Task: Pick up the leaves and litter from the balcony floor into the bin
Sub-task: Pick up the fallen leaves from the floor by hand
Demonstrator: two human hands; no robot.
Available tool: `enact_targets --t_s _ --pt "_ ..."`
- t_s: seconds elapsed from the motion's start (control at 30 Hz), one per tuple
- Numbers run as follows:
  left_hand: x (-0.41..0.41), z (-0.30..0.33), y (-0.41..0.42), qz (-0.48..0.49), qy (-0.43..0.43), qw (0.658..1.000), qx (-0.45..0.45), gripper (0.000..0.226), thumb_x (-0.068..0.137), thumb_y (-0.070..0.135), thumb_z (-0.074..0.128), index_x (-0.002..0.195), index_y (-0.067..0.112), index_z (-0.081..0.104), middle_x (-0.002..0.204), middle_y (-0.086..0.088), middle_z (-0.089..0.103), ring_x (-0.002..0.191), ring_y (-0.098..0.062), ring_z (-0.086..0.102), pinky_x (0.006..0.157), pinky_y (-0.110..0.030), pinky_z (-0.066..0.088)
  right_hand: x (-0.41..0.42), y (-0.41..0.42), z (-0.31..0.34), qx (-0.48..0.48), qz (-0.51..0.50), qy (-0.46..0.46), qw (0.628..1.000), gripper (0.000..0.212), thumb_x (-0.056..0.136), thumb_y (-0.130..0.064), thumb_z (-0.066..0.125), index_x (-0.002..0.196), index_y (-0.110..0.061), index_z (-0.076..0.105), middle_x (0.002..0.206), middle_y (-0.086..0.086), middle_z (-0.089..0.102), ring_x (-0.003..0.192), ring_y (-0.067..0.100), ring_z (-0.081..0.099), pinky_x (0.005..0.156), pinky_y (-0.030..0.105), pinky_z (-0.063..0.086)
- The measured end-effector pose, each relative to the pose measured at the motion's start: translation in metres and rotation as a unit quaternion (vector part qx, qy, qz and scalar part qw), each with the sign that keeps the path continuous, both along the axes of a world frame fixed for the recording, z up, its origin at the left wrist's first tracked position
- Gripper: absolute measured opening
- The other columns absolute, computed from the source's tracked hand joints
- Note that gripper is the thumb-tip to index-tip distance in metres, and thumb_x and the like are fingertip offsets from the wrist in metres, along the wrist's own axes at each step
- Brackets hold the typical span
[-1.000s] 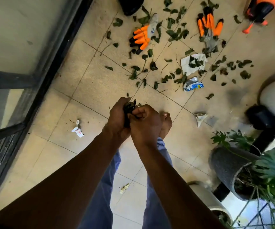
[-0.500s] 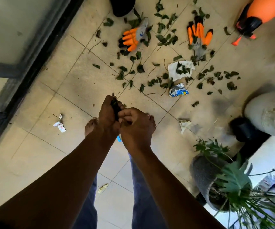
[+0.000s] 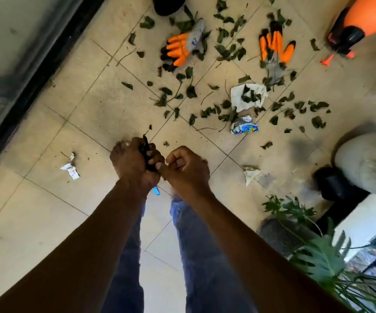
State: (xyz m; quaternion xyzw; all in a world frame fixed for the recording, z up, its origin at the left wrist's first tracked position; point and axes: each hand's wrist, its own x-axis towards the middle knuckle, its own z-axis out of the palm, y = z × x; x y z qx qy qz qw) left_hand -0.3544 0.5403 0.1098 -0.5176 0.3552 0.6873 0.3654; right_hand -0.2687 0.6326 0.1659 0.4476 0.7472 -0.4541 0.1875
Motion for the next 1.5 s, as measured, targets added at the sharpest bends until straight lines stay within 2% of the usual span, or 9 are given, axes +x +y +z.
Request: enact_targets --t_s 0.1,0.2,0.37,0.53,0.77,0.87,1.1,1.23,1.5 --pt "-0.023 -0.019 -0.008 0.001 -0.006 1.000 0.004 0.029 0.098 0.027 0.045 0.071 0.018 0.043 0.054 0.004 0.040 0.036 -0.009 0.030 0.035 -0.019 0.027 0.007 0.011 -0.053 -0.017 -0.011 -0.013 1.000 0.013 0.075 -0.048 0.067 0.085 -0.048 0.059 0.085 -0.017 0.071 0.088 0.013 0.068 0.083 0.046 0.057" --pt "-0.043 -0.046 -0.016 -0.007 -0.009 1.000 0.023 0.038 0.104 0.030 0.042 0.069 0.016 0.044 0.049 0.005 0.042 0.033 -0.007 0.031 0.032 -0.017 0.029 0.010 0.015 -0.113 0.016 -0.003 -0.076 0.997 0.021 0.075 -0.045 0.059 0.094 -0.052 0.052 0.095 -0.014 0.072 0.090 0.019 0.067 0.081 0.043 0.058" --pt "-0.059 -0.107 -0.031 -0.033 -0.030 0.997 0.062 0.035 0.103 0.026 0.042 0.069 0.016 0.042 0.049 0.005 0.037 0.036 -0.006 0.028 0.033 -0.016 0.028 -0.003 -0.006 -0.209 0.023 0.063 -0.069 0.995 0.026 0.094 -0.030 0.065 0.119 -0.028 0.057 0.114 -0.003 0.065 0.099 0.014 0.058 0.075 0.022 0.037" --pt "-0.070 -0.153 -0.049 -0.053 -0.047 0.996 0.048 0.039 0.099 0.020 0.042 0.061 0.016 0.043 0.051 0.005 0.032 0.035 -0.005 0.026 0.032 -0.015 0.026 -0.018 -0.036 -0.286 0.109 0.118 -0.047 0.986 0.042 0.090 -0.024 0.072 0.128 -0.014 0.056 0.120 0.014 0.060 0.103 0.026 0.062 0.079 0.029 0.049" --pt "-0.103 -0.161 -0.083 -0.082 -0.031 0.996 0.024 0.029 0.097 0.019 0.040 0.068 0.019 0.037 0.052 0.005 0.031 0.036 -0.006 0.022 0.035 -0.014 0.020 -0.015 -0.039 -0.287 0.137 0.176 -0.041 0.974 0.008 0.091 -0.017 0.068 0.098 -0.012 0.069 0.110 0.012 0.060 0.096 0.027 0.060 0.075 0.025 0.039" --pt "-0.116 -0.163 -0.093 -0.095 -0.042 0.994 0.017 0.028 0.095 0.022 0.044 0.068 0.018 0.039 0.054 0.005 0.033 0.038 -0.007 0.020 0.036 -0.015 0.020 -0.015 -0.053 -0.275 0.129 0.211 0.042 0.968 0.013 0.080 -0.015 0.080 0.081 -0.016 0.067 0.112 0.008 0.054 0.103 0.026 0.054 0.072 0.027 0.044" --pt "-0.120 -0.165 -0.088 -0.083 -0.041 0.995 0.023 0.027 0.095 0.022 0.045 0.070 0.016 0.043 0.058 0.006 0.037 0.037 -0.004 0.026 0.033 -0.015 0.022 -0.040 -0.082 -0.288 0.163 0.346 0.047 0.923 0.013 0.080 -0.009 0.075 0.087 -0.015 0.066 0.109 0.009 0.058 0.098 0.029 0.058 0.062 0.037 0.056" --pt "-0.118 -0.165 -0.091 -0.079 -0.036 0.996 0.009 0.026 0.095 0.020 0.045 0.070 0.016 0.044 0.060 0.005 0.036 0.039 -0.004 0.026 0.033 -0.014 0.022 -0.056 -0.080 -0.299 0.149 0.231 0.058 0.960 0.015 0.088 -0.009 0.067 0.102 -0.009 0.060 0.095 0.013 0.064 0.087 0.032 0.064 0.072 0.045 0.056" --pt "-0.108 -0.163 -0.097 -0.076 -0.048 0.996 0.011 0.026 0.096 0.020 0.044 0.070 0.015 0.043 0.059 0.004 0.033 0.038 -0.005 0.025 0.033 -0.012 0.019 -0.080 -0.066 -0.295 0.119 0.076 0.058 0.988 0.051 0.086 -0.005 0.072 0.133 -0.015 0.053 0.122 0.012 0.064 0.112 0.030 0.060 0.086 0.042 0.051"
